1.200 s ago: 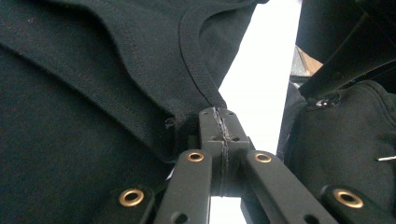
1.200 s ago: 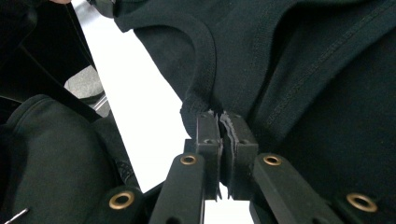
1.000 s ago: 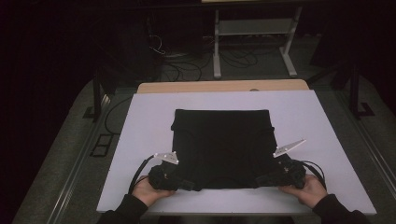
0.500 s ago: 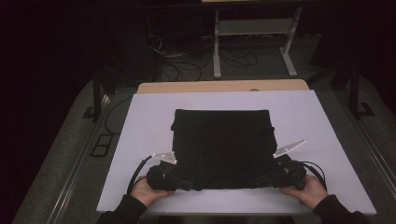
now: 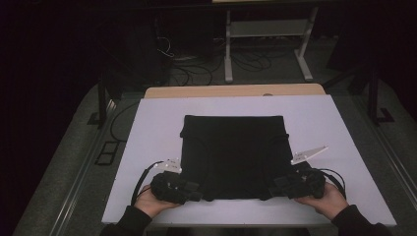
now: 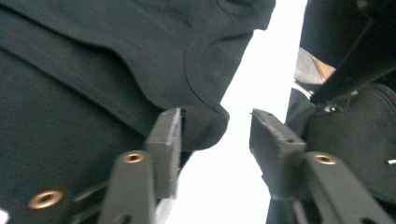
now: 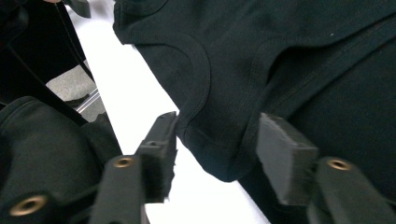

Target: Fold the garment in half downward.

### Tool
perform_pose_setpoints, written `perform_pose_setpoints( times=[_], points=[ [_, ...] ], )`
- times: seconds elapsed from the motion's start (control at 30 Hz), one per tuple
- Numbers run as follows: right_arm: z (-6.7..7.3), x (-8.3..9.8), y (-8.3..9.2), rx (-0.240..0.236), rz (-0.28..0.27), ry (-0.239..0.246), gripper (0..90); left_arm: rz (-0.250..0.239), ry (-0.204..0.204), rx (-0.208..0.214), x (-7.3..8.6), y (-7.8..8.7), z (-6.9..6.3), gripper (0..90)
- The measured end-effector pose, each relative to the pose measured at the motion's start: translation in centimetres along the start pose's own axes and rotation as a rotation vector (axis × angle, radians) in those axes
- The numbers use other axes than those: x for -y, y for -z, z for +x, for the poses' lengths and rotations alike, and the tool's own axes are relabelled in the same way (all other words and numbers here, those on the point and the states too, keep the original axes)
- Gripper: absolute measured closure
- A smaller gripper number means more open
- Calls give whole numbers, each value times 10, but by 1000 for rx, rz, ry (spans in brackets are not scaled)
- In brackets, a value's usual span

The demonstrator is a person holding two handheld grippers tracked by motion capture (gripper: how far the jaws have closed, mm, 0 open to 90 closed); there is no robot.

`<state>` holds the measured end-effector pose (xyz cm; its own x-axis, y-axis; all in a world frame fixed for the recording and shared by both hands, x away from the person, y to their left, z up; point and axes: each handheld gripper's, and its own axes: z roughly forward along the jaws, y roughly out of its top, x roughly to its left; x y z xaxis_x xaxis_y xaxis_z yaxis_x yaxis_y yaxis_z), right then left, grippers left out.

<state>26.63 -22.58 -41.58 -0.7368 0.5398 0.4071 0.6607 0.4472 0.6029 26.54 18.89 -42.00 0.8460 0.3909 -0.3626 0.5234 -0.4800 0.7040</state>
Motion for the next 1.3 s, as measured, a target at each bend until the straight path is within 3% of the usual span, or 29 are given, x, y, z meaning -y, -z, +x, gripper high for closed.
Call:
perform_pose_setpoints(
  times=[0.17, 0.3, 0.57, 0.73, 0.9, 1.17, 1.3],
  points=[
    [-1, -2, 4, 22, -36, -13, 324, -46, -10, -77, 1, 7, -1, 335],
    [-1, -6, 8, 37, -63, -10, 267, -63, -17, -104, -1, 10, -3, 268],
    [-1, -19, 14, 76, -99, 14, 134, -98, -25, -139, -6, 18, -4, 198],
    [-2, -29, 17, 121, -116, 11, 0, -120, -21, -127, -8, 24, -2, 121],
    [-4, -37, 20, 117, -141, 24, 0, -140, -16, -135, -8, 27, 0, 21],
    [-5, -51, 16, 120, -144, 41, 0, -145, -22, -172, -5, 29, 2, 0],
    [-5, -68, 11, 127, -147, 76, 0, -146, -31, -199, -1, 30, 4, 0]
  ],
)
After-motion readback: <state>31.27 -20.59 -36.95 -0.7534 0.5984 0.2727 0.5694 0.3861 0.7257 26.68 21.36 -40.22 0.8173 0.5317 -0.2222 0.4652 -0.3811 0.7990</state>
